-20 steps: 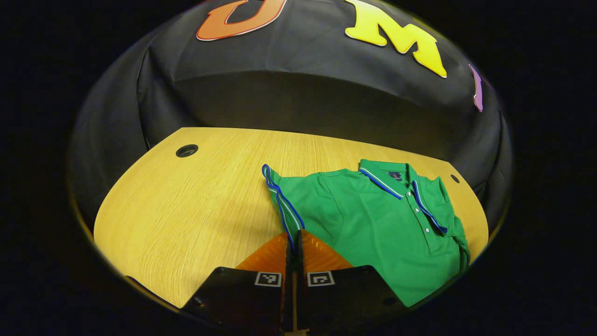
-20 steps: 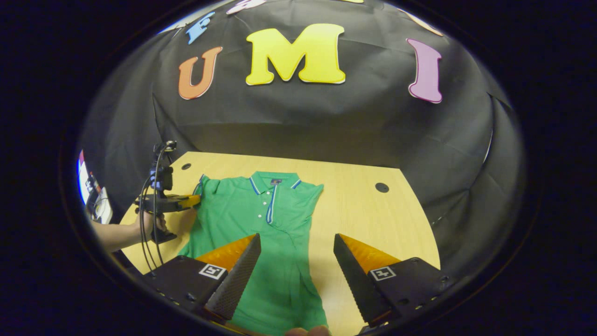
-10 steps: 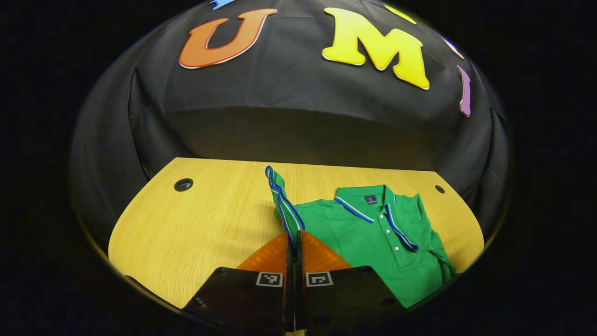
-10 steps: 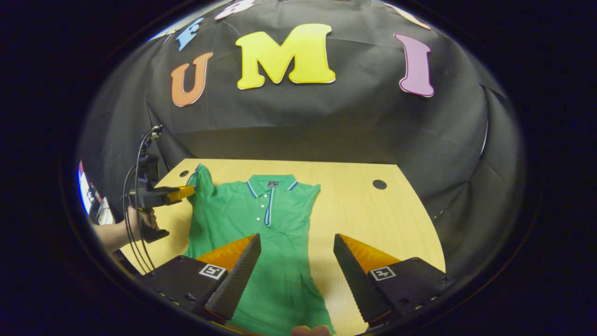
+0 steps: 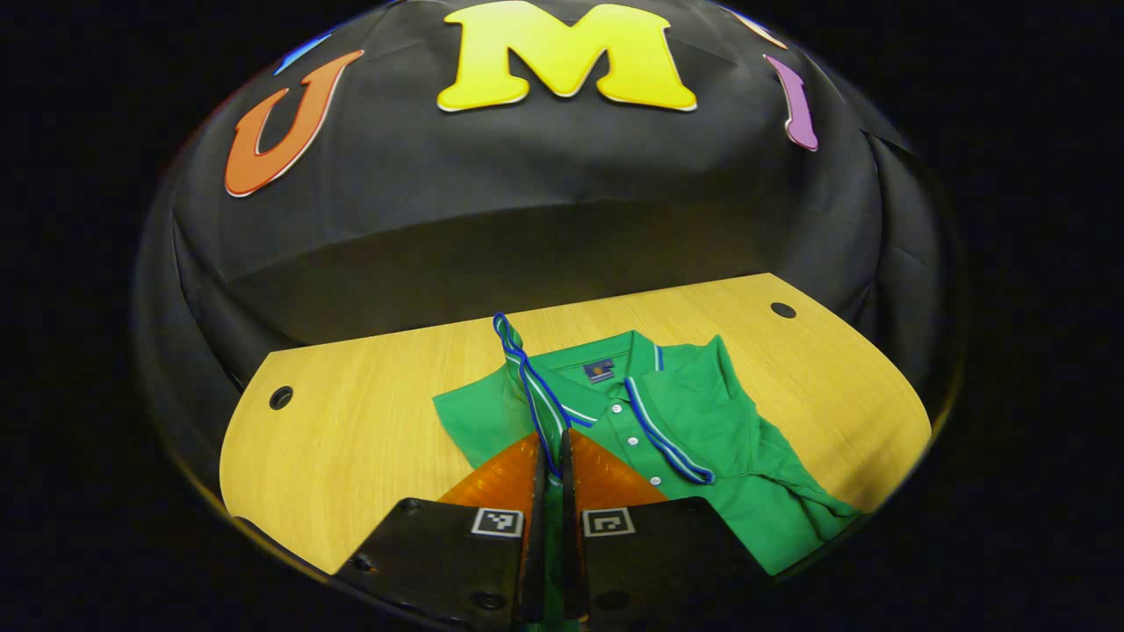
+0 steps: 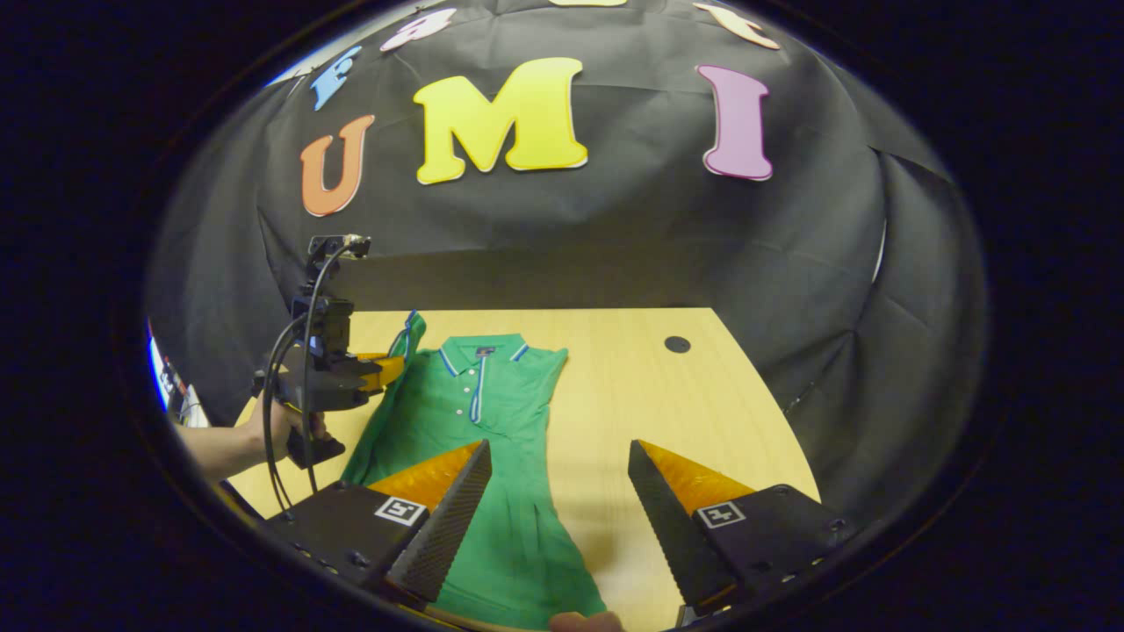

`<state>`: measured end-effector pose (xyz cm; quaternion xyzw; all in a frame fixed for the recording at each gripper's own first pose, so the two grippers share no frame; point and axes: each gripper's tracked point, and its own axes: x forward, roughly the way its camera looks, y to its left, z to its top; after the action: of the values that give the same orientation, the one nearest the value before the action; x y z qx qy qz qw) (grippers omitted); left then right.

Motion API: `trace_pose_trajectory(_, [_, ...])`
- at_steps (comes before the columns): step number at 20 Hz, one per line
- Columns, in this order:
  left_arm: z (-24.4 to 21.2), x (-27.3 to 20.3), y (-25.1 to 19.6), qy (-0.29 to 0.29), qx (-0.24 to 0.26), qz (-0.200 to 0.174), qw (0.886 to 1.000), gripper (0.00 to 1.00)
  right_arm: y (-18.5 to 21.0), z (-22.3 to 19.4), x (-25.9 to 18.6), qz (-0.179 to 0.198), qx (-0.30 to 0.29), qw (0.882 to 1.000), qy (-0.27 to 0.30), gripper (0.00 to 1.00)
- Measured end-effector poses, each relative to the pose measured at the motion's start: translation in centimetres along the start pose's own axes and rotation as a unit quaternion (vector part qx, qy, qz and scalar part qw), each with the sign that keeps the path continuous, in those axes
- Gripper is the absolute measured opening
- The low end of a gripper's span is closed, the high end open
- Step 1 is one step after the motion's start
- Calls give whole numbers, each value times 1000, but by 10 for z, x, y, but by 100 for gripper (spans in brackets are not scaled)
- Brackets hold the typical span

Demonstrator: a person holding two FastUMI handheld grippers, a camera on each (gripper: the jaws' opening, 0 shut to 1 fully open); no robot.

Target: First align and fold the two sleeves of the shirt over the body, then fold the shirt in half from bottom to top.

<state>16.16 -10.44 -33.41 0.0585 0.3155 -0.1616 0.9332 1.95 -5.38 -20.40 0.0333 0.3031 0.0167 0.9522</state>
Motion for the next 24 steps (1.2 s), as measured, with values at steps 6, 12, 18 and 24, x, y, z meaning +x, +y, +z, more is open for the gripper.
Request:
trace_pose_trajectory(6, [7,-9,-20,-22,-22,5,1000,97,-16,1,-5,-15,8,1000,-8,94])
trace_pose_trajectory(12, [15,-55,5,-53,-76,40,995,96,-2,8,-7,9,-21,999,-22,94])
trace_pose_trajectory(18, [-1,-135,31,-56,-130,72,987,97,-1,-13,-13,61,-58,996,-6,97])
trace_pose_trajectory(24, [-78,-222,51,12,-135,101,986,96,-27,-67,-27,43,-68,996,48,95])
